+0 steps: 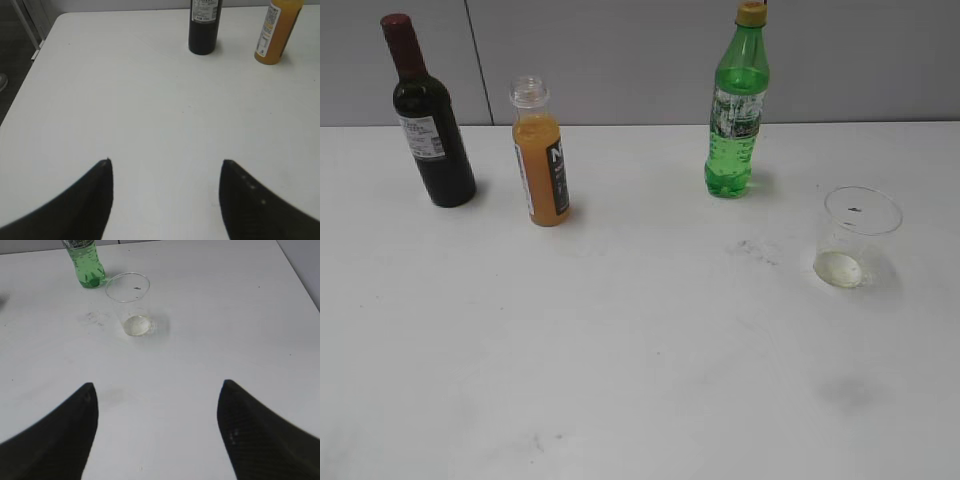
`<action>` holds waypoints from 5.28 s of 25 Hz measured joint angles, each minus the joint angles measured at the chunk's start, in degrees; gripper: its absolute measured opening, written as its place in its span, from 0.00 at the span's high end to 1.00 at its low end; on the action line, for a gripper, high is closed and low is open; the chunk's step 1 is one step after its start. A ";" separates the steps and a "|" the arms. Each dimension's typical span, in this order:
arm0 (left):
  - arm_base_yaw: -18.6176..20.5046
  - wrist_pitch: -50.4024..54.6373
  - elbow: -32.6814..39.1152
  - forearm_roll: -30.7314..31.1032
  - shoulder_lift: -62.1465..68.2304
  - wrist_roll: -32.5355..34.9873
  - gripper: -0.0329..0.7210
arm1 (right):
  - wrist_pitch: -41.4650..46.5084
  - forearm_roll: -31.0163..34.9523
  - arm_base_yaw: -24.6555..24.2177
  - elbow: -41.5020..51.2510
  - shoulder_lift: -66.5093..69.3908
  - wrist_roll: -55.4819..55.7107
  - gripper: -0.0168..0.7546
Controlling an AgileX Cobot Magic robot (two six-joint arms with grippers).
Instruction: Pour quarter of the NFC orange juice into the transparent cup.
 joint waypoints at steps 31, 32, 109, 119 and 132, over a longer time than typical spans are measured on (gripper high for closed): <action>0.00 0.00 0.00 0.00 0.00 0.00 0.28 | -76.35 -2.46 0.00 5.55 47.55 1.03 0.24; 0.00 0.00 0.00 0.00 0.00 0.00 0.28 | -80.24 -3.30 0.00 7.92 48.97 1.69 0.24; 0.00 0.00 0.00 0.00 0.00 0.00 0.17 | -128.08 -21.62 0.00 1.43 122.14 1.01 0.28; 0.00 0.00 0.00 0.00 0.00 0.00 0.17 | -128.02 -56.93 1.64 -9.33 121.44 4.85 0.28; 0.00 0.00 0.00 0.00 0.00 0.00 0.17 | -113.17 -67.97 25.04 -31.71 123.20 19.28 0.28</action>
